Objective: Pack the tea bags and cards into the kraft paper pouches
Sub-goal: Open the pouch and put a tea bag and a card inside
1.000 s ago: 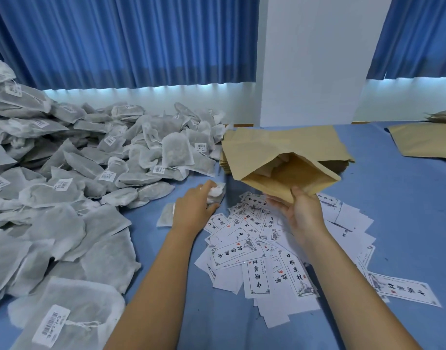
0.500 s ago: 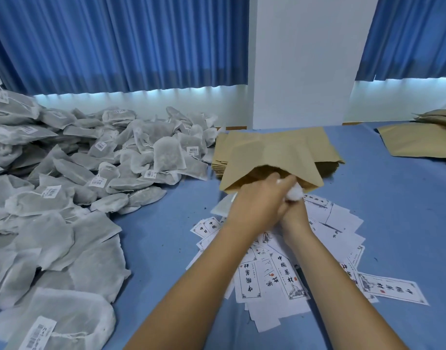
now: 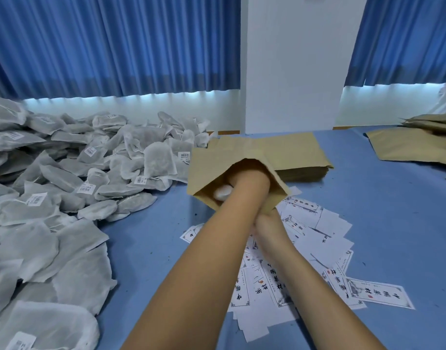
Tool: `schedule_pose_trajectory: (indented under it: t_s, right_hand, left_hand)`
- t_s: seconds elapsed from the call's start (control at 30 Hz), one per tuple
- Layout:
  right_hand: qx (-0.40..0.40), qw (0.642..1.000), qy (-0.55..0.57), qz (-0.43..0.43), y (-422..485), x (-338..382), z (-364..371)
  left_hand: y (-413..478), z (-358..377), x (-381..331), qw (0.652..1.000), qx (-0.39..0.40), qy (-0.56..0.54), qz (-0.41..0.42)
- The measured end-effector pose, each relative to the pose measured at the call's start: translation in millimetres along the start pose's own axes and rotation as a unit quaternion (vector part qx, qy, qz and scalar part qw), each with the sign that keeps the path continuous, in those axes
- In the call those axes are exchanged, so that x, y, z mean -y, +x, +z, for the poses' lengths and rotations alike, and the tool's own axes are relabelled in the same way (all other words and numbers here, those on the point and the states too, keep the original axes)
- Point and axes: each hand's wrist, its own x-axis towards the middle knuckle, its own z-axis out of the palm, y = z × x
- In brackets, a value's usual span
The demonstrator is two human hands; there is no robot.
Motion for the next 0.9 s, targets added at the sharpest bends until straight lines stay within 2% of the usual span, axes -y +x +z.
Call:
schedule_pose_trajectory:
  t_s: [0.1, 0.13, 0.2, 0.27, 0.3, 0.33, 0.37, 0.43, 0.47, 0.53, 0.57, 0.6, 0.63, 0.67, 0.8, 0.9]
  right_hand:
    - [0.085, 0.996, -0.011, -0.017, -5, -3, 8]
    - [0.094, 0.996, -0.009, -0.010, -4, -3, 9]
    - [0.060, 0.998, -0.021, 0.012, 2, -5, 6]
    - [0.022, 0.999, 0.022, 0.040, 10, -5, 0]
    - [0.012, 0.997, 0.057, 0.046, 14, -5, -5]
    - [-0.002, 0.996, 0.076, 0.046, 18, -3, -8]
    - [-0.024, 0.995, 0.089, 0.049, 21, -2, -13]
    - [-0.064, 0.991, 0.098, 0.063, 28, -2, -19]
    - [-0.083, 0.990, 0.093, 0.065, 32, -3, -22]
    - [-0.095, 0.990, 0.088, 0.062, 35, -4, -24]
    - [-0.092, 0.990, 0.083, 0.061, 35, -3, -24]
    - [-0.088, 0.991, 0.080, 0.059, 35, -3, -24]
    - [-0.087, 0.991, 0.083, 0.057, 36, -4, -24]
    - [-0.088, 0.990, 0.093, 0.058, 35, -4, -25]
    - [-0.096, 0.989, 0.094, 0.065, 34, -6, -27]
    - [-0.094, 0.993, 0.025, 0.063, 31, -6, -25]
  left_hand:
    - [0, -2, 8, 0.994, 0.017, -0.104, 0.010]
    - [3, -2, 12, 0.997, 0.020, -0.076, 0.013]
    - [5, 1, 19, 1.000, 0.018, 0.001, -0.002]
    - [6, 9, 20, 0.997, 0.023, 0.061, 0.040]
    - [3, 16, 22, 0.994, 0.000, 0.074, 0.078]
    - [-2, 20, 26, 0.987, -0.053, 0.067, 0.133]
    - [-10, 25, 33, 0.969, -0.140, 0.035, 0.203]
    - [-32, 32, 55, 0.898, -0.298, -0.033, 0.322]
    - [-38, 36, 73, 0.874, -0.347, -0.052, 0.338]
    - [-44, 37, 104, 0.917, -0.263, -0.091, 0.285]
    - [-42, 34, 117, 0.954, -0.156, -0.109, 0.230]
    - [-39, 33, 129, 0.973, -0.039, -0.127, 0.186]
    - [-35, 33, 140, 0.975, 0.048, -0.138, 0.165]
    - [-32, 34, 147, 0.974, 0.090, -0.126, 0.164]
    - [-23, 44, 150, 0.975, 0.085, -0.090, 0.182]
    - [-22, 49, 143, 0.977, 0.068, -0.036, 0.198]
